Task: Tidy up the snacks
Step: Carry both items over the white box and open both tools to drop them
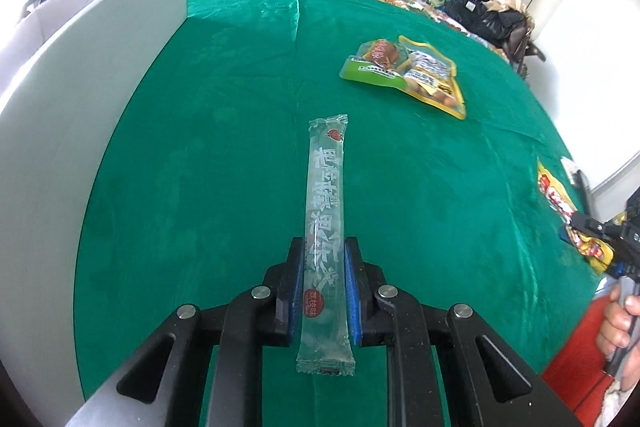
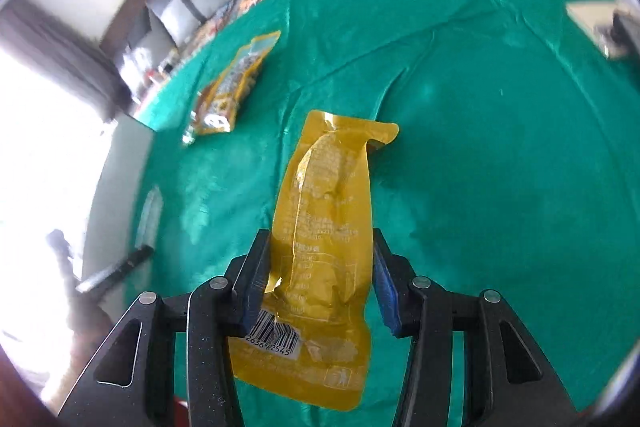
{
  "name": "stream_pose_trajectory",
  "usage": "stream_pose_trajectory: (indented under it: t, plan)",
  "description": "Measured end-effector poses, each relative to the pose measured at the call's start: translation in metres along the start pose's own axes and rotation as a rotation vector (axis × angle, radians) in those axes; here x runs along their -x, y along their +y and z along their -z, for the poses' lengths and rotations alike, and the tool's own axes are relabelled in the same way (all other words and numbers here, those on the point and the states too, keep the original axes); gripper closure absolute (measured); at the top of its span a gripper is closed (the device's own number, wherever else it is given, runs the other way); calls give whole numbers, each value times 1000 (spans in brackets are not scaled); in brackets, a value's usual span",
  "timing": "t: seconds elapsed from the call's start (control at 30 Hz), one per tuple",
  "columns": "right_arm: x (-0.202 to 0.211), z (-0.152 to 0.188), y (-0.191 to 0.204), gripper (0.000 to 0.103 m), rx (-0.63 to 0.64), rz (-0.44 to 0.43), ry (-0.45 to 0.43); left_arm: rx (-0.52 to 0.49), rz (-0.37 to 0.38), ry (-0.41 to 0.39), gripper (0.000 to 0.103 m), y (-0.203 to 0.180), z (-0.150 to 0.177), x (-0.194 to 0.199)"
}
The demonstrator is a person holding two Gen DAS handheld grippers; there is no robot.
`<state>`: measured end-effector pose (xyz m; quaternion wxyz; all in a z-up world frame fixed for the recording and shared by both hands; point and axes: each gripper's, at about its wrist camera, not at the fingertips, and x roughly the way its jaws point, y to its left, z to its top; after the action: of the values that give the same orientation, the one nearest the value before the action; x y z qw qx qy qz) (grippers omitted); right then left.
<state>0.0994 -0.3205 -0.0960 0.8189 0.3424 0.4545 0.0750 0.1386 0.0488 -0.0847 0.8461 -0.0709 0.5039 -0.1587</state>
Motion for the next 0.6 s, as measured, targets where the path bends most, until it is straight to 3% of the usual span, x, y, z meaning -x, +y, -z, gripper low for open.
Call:
stream_pose_trajectory:
  t: [0.13, 0.3, 0.47, 0.6]
  plan:
    - [2, 13, -4, 54, -79, -114, -8, 74, 68, -32, 85, 8, 21, 28]
    - [-9, 21, 38, 54, -59, -187, 17, 157, 127, -105, 85, 24, 28, 75]
    - [-32, 32, 142, 54, 116, -280, 105, 241, 121, -231, 85, 66, 20, 139]
    - [-61, 55, 255, 53, 307, -377, 187, 295, -12, -306, 85, 122, 15, 182]
